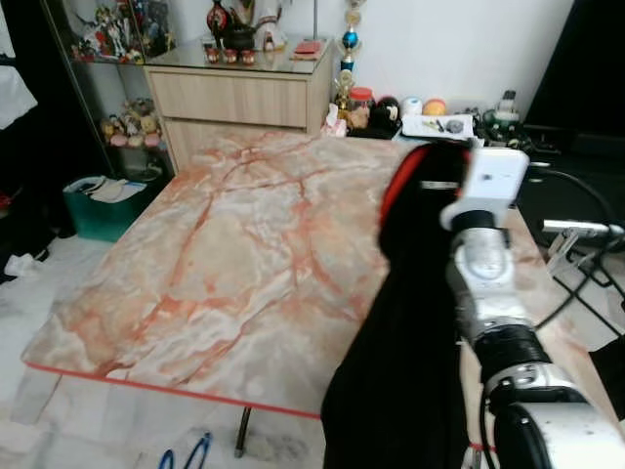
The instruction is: Hang hanger
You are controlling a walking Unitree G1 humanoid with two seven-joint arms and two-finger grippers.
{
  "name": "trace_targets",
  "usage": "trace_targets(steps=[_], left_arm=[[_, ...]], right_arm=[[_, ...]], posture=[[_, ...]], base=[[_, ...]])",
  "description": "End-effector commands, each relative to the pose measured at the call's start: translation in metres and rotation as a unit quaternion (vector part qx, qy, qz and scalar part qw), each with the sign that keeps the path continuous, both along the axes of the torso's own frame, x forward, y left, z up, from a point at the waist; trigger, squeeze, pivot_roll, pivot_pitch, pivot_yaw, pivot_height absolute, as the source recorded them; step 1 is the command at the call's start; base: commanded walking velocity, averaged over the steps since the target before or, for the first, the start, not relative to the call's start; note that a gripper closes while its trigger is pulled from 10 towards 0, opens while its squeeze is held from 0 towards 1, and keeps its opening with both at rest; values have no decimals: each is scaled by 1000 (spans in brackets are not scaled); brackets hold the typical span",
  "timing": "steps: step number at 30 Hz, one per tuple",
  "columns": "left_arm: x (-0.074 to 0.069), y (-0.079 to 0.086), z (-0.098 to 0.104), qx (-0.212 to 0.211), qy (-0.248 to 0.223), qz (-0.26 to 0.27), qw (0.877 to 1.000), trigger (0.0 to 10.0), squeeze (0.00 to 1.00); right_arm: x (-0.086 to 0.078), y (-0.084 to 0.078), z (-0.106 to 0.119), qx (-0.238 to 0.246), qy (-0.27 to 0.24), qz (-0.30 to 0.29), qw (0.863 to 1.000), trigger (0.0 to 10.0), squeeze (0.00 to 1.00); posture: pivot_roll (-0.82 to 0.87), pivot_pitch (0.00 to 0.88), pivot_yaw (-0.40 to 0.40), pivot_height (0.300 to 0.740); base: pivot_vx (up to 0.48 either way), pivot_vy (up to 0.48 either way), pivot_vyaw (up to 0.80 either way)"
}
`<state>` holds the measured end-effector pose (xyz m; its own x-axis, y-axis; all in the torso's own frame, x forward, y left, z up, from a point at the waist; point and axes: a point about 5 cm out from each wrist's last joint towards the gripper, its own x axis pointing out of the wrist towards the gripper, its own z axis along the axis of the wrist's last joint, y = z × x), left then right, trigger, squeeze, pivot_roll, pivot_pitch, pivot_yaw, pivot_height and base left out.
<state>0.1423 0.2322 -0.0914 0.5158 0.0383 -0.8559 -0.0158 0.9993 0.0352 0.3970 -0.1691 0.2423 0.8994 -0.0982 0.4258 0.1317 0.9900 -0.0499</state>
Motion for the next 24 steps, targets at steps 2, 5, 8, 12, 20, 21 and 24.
trace_targets(steps=[2,5,8,12,20,21,24], left_arm=[[-2,5,0,9,10,0,1000,10000,0],[-1,5,0,9,10,-1,1000,10000,0],[0,5,1,9,10,-2,1000,10000,0],[0,5,1,9,10,-3,1000,10000,0],[0,3,0,12,13,-7,1000,10000,0],[0,0,-1,12,13,-9,1000,10000,0],[0,-6,-2,10,12,-11,1000,10000,0]], right_arm=[[2,13,13,-3,-21,18,1000,10000,0],[3,13,17,-6,-23,19,1000,10000,0],[5,11,20,-7,-24,18,1000,10000,0],[6,10,22,-11,-23,18,1000,10000,0],[8,15,8,-22,7,41,999,10000,0],[7,16,-1,-28,25,47,998,10000,0],[7,15,-22,-35,75,44,996,10000,0]], posture=[[186,0,-12,740],[185,0,-13,740],[187,0,-13,740],[189,0,-14,740],[187,0,-14,740],[186,0,-13,740],[187,0,-13,740]], base=[[319,0,0],[321,0,0],[319,0,0],[320,0,0],[320,0,0],[296,0,0],[94,0,0]])
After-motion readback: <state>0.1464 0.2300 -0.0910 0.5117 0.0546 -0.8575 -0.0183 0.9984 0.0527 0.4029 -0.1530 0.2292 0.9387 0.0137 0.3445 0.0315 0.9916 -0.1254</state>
